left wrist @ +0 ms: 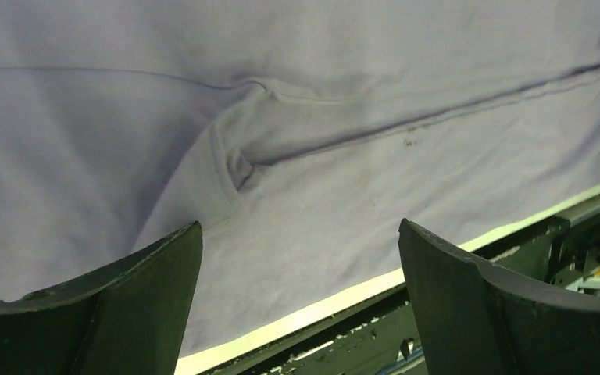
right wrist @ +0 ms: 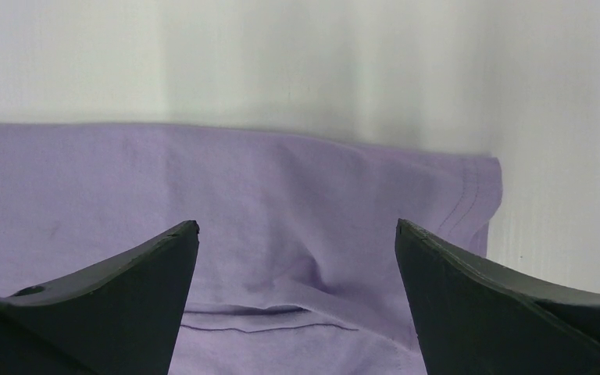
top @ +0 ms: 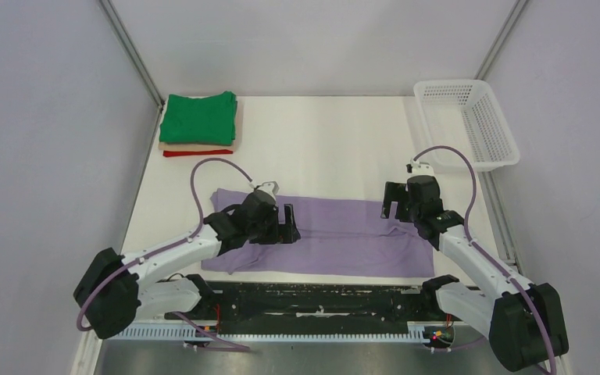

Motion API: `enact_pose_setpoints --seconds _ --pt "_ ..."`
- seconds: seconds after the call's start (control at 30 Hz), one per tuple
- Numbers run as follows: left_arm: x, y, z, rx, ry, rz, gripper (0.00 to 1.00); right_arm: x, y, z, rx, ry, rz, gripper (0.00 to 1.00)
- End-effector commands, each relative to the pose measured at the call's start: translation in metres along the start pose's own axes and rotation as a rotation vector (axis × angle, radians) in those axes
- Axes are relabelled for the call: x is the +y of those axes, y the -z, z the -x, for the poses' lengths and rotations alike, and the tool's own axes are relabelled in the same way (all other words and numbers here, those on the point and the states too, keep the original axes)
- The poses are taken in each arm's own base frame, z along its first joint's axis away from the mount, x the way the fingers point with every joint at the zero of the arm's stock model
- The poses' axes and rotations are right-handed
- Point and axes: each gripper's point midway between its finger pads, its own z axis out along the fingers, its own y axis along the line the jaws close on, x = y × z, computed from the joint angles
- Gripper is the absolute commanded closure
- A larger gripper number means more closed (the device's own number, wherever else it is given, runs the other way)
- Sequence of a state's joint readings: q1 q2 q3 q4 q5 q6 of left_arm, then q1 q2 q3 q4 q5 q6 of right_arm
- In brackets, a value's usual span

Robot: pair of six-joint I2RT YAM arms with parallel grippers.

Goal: Fold and stack the t-shirts
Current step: Fold the other side of the tshirt into a rectangle, then rotate the tshirt 90 degrees

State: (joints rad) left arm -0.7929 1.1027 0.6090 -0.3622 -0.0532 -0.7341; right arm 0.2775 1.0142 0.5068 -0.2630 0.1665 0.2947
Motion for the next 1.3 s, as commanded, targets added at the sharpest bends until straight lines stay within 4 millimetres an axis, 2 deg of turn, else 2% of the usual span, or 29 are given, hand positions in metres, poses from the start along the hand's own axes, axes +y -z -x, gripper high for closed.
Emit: enact_pose_setpoints --seconds 0.0,0.13,0.23,0.3,0.37,0.47,0.57,0.63,0.7,0.83,0.93,1.0,1.07,1.17,1.27 --pt "-0.035 -0.006 0.002 0.036 -0.048 -0.163 0.00 -0.001 0.003 0.012 -0.035 0.004 -0.007 0.02" --pt "-0.046 -0.007 -0.029 0.156 -0.084 -0.267 0.00 -0.002 0.002 0.011 -0.032 0.007 -0.008 0.02" --pt "-0.063 0.009 -0.050 0.231 -0.153 -0.405 0.00 -0.001 0.002 0.011 -0.032 0.013 -0.001 0.02" --pt "-0.067 0.019 -0.053 0.223 -0.174 -0.439 0.00 0.000 0.002 0.012 -0.035 0.016 0.006 0.02" --pt "-0.063 0.028 -0.044 0.168 -0.178 -0.415 0.00 0.003 0.002 0.012 -0.032 0.019 0.020 0.02" --pt "-0.051 0.042 -0.013 0.008 -0.129 -0.317 0.00 0.012 0.002 0.010 -0.027 0.023 0.074 0.02" --pt "-0.015 0.055 0.027 -0.200 0.023 -0.112 0.00 0.029 0.003 0.011 -0.036 0.049 0.165 0.02" --pt "0.012 0.057 0.040 -0.269 0.125 -0.023 0.00 0.044 0.005 0.010 -0.048 0.082 0.215 0.02" --pt "0.033 0.052 0.047 -0.285 0.219 0.029 0.00 0.064 0.006 0.006 -0.047 0.121 0.272 0.02" --pt "0.076 0.025 0.049 -0.272 0.421 0.131 0.00 0.109 0.008 -0.017 0.012 0.200 0.425 0.02" --pt "0.095 0.005 0.050 -0.284 0.514 0.164 0.00 0.127 0.002 -0.032 0.049 0.221 0.476 0.02" --pt "0.105 -0.007 0.053 -0.309 0.550 0.187 0.00 0.132 -0.003 -0.036 0.064 0.229 0.490 0.02" --pt "0.114 -0.021 0.056 -0.317 0.555 0.214 0.00 0.128 -0.010 -0.041 0.078 0.237 0.463 0.02" --pt "0.117 -0.037 0.068 -0.312 0.543 0.225 0.00 0.122 -0.016 -0.052 0.105 0.253 0.438 0.02" --pt "0.112 -0.055 0.089 -0.289 0.539 0.210 0.00 0.118 -0.018 -0.060 0.127 0.260 0.434 0.02"
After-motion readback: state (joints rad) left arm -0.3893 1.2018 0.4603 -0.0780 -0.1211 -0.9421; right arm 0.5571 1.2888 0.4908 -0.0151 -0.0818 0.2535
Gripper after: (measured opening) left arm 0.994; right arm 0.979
